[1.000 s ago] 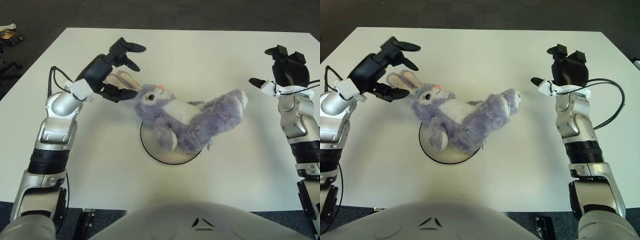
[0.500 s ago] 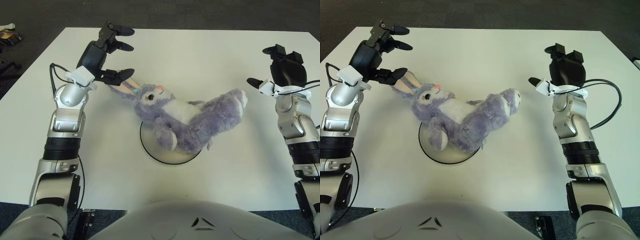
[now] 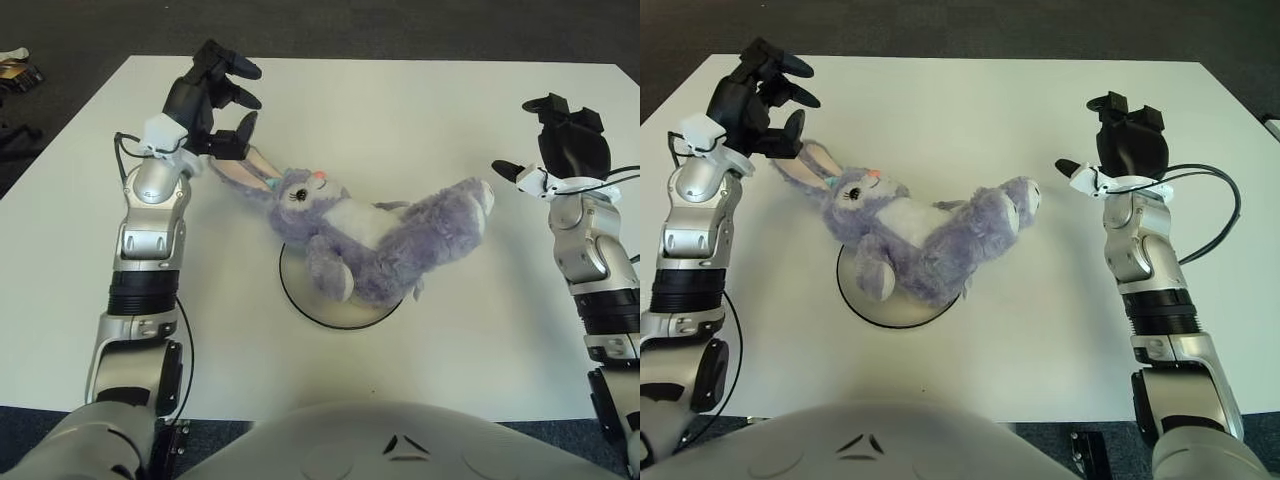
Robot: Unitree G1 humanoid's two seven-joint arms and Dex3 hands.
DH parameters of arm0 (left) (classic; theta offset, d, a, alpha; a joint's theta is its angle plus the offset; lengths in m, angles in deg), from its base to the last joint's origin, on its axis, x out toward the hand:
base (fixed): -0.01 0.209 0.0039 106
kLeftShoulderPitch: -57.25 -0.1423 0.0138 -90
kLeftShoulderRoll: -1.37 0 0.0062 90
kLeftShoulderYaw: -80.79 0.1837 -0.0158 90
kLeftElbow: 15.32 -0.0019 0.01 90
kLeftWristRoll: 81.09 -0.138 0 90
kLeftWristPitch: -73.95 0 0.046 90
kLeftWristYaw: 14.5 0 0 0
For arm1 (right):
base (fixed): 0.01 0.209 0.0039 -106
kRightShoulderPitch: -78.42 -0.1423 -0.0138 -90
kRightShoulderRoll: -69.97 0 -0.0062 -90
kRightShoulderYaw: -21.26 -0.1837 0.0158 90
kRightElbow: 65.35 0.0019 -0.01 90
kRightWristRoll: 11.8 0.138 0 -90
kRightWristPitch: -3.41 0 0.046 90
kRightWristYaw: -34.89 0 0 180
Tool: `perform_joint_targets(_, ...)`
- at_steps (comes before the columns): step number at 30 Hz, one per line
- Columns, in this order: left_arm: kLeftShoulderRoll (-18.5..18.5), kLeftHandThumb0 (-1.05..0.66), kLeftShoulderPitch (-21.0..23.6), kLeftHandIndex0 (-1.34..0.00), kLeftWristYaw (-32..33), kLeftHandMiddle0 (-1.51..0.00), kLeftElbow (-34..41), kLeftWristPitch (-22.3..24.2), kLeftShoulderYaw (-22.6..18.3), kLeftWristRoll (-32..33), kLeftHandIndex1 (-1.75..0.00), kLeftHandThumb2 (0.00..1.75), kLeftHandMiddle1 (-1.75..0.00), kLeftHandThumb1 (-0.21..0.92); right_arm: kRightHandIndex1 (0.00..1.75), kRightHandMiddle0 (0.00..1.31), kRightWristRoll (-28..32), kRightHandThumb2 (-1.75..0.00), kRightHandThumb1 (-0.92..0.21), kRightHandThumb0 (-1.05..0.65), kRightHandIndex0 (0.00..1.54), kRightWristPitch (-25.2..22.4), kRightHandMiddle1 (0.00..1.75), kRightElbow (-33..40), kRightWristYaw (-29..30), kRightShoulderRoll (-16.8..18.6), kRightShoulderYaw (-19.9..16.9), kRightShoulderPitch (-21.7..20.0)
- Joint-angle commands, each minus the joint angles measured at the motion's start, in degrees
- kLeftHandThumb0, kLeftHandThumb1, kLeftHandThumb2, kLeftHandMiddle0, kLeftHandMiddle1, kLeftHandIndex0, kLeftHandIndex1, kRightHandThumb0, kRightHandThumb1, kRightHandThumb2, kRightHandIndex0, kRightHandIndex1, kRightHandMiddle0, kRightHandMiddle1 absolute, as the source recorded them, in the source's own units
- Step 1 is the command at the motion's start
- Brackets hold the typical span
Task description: Put the doll into the plate.
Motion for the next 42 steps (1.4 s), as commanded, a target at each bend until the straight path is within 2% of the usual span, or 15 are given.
perform_joint_targets(1, -1.9, -0.01, 1.4, -0.51, 3.3, -0.53, -5.7, -0.7, -0.2, -1.7, -1.74, 1.36, -1.74, 0.28, 0.89, 0.00, 0.7, -0.93, -0.44, -0.43, 0.06, 0.4, 0.94, 1.1, 1.8, 1.1, -1.0, 0.5)
perform_joint_targets(7, -4.3, -0.01, 2.8, -0.51, 9.0, -0.53, -8.0, 0.2, -1.3, -3.5, -1.74, 1.37, -1.75, 0.28, 0.88, 0.00, 1.6, -0.94, -0.44, -0.44, 0.10, 3.1, 1.04, 1.5, 6.1, 2.9, -2.1, 1.8)
perform_joint_targets(10, -5.7, -0.28, 3.2, -0.47, 11.9, -1.03, -9.1, 0.0, -1.5, -4.3, -1.74, 1.14, -1.75, 0.45, 0.92, 0.00, 3.1, -0.95, -0.47, -0.44, 0.16, 5.6, 1.11, 2.0, 9.6, 4.7, -3.3, 3.0)
perform_joint_targets(11, -6.1, -0.33, 3.3, -0.46, 12.5, -1.12, -9.5, -0.1, -1.5, -4.5, -1.74, 1.11, -1.75, 0.48, 0.97, 0.00, 3.7, -0.95, -0.48, -0.43, 0.21, 6.3, 1.15, 2.2, 10.4, 5.4, -3.7, 3.3)
perform_joint_targets(14, -7.4, -0.39, 3.1, -0.45, 13.6, -1.23, -10.3, -0.1, -1.3, -4.5, -1.74, 1.07, -1.75, 0.51, 1.07, 0.03, 6.1, -0.96, -0.50, -0.42, 0.31, 7.5, 1.23, 2.9, 12.1, 7.8, -5.0, 4.0)
perform_joint_targets(16, -8.0, -0.40, 3.2, -0.45, 13.9, -1.26, -10.4, 1.0, -1.5, -3.9, -1.75, 1.06, -1.75, 0.52, 1.11, 0.06, 8.1, -0.96, -0.51, -0.41, 0.36, 7.8, 1.26, 3.2, 12.2, 9.2, -6.0, 4.1)
perform_joint_targets(19, -9.1, -0.41, 3.4, -0.46, 14.1, -1.27, -10.4, 3.2, -1.9, -2.6, -1.75, 1.06, -1.75, 0.51, 1.23, 0.25, 11.5, -0.70, -0.72, -0.38, 0.42, 8.2, 1.52, 3.7, 11.7, 11.4, -7.5, 4.2)
perform_joint_targets(20, -9.7, -0.42, 3.6, -0.46, 14.0, -1.27, -10.5, 4.3, -2.3, -1.6, -1.75, 1.06, -1.75, 0.51, 1.25, 0.26, 13.1, -0.67, -0.74, -0.37, 0.43, 8.2, 1.55, 3.9, 11.3, 12.2, -8.1, 4.2)
perform_joint_targets(22, -11.0, -0.42, 4.1, -0.47, 13.6, -1.26, -11.3, 5.6, -3.1, 0.7, -1.75, 1.09, -1.75, 0.49, 1.37, 0.28, 16.2, -0.78, -0.67, -0.16, 0.48, 7.9, 1.65, 4.5, 10.2, 13.7, -9.2, 4.3)
perform_joint_targets(24, -12.0, -0.44, 4.8, -0.51, 13.1, -1.26, -12.7, 5.8, -3.9, 2.8, -1.75, 1.16, -1.75, 0.44, 1.43, 0.29, 19.3, -0.86, -0.61, -0.08, 0.50, 7.1, 1.69, 5.3, 8.7, 14.9, -10.3, 4.4)
perform_joint_targets(29, -12.6, -0.46, 6.4, -0.58, 12.1, -1.26, -17.0, 4.6, -5.1, 5.2, -1.75, 1.26, -1.75, 0.36, 1.48, 0.33, 24.0, -0.96, -0.55, -0.02, 0.51, 5.6, 1.74, 6.8, 5.8, 16.6, -11.8, 4.7)
perform_joint_targets(32, -13.0, -0.47, 7.7, -0.60, 10.0, -1.26, -22.9, 1.0, -6.5, 7.6, -1.75, 1.29, -1.75, 0.33, 1.50, 0.35, 31.4, -0.99, -0.53, -0.01, 0.50, 2.7, 1.74, 10.7, 2.6, 19.8, -14.0, 5.7)
perform_joint_targets(35, -12.9, -0.47, 8.4, -0.61, 8.4, -1.27, -26.0, -1.9, -7.2, 8.6, -1.75, 1.31, -1.75, 0.32, 1.51, 0.37, 35.4, -1.01, -0.51, -0.01, 0.50, 0.7, 1.75, 13.2, 1.4, 21.8, -15.3, 6.2)
perform_joint_targets(42, -12.6, -0.48, 8.9, -0.62, 6.0, -1.30, -29.2, -6.3, -7.4, 8.9, -1.75, 1.33, -1.75, 0.30, 1.59, 0.42, 41.2, -1.21, -0.37, -0.01, 0.58, -2.0, 1.75, 16.2, 0.0, 24.9, -16.8, 6.6)
